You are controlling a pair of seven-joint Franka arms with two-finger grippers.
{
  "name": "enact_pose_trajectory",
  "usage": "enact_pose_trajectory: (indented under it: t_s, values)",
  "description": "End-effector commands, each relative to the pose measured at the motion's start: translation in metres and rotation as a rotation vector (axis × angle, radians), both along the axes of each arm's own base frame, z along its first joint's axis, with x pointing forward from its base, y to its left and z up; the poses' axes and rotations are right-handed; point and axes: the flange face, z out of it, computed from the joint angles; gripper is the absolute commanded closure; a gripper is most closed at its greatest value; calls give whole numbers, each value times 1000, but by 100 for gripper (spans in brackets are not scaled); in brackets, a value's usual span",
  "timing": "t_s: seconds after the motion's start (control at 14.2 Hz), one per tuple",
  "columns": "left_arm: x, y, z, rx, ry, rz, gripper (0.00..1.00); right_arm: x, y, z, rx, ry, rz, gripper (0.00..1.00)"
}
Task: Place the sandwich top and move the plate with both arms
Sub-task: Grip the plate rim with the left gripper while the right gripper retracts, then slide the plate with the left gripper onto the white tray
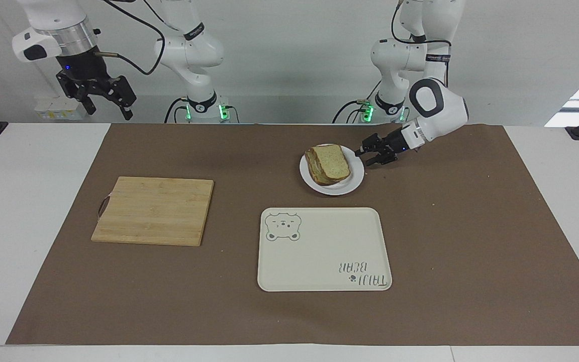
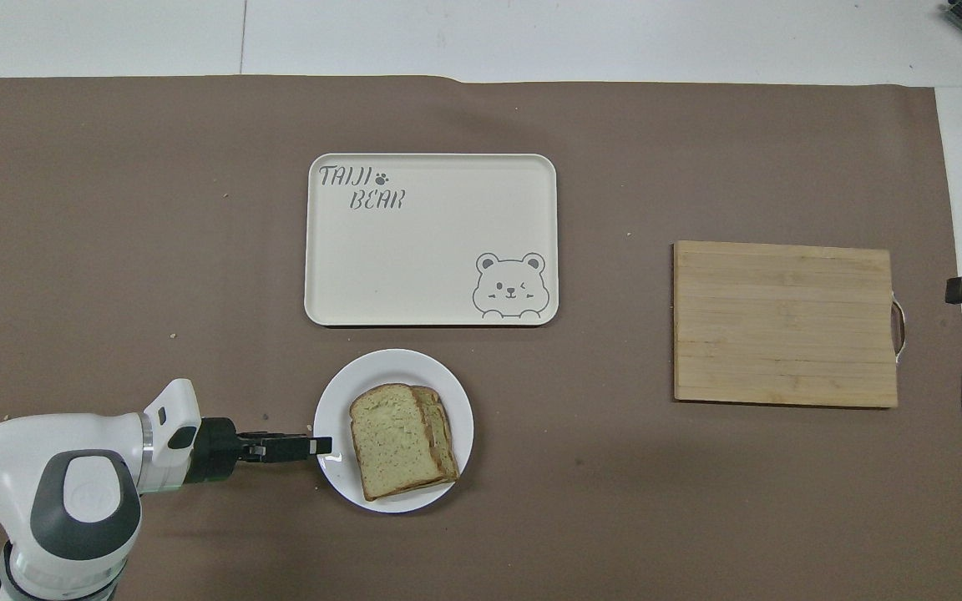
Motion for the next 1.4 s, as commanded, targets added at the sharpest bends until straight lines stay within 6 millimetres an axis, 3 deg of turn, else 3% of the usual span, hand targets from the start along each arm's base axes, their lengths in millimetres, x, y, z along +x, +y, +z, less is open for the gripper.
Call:
enact_pose_trajectory:
  t_s: [0.0,0.14,0.28,0.63,0.7,0.77,0.91,1.19,1.33]
  values:
    - [-8,0,-6,-1,-7,8,28,-4,15,-20,1,19,54,0]
    - [-11,0,-9,1,2,9,30,-4,34,-21,0,21,85,0]
    - [-11,0,-12,-8,7,17,32,-2,39,-23,7,23,87,0]
    - [-15,-9,-26,-34,0,20,39,-1,23,-23,22,24,64,0]
    - [-15,-11,-26,-40,2,23,41,1,22,-20,16,18,76,0]
    - [-16,-14,-27,-44,4,23,49,2,21,-15,3,27,101,0]
    - [-18,-17,-28,-35,2,31,50,6,23,-9,-1,60,149,0]
    - [-23,-16,-33,-26,7,32,70,10,25,-9,-30,50,186,0]
    - [-23,-17,-32,-31,9,30,95,9,21,-14,-36,35,195,0]
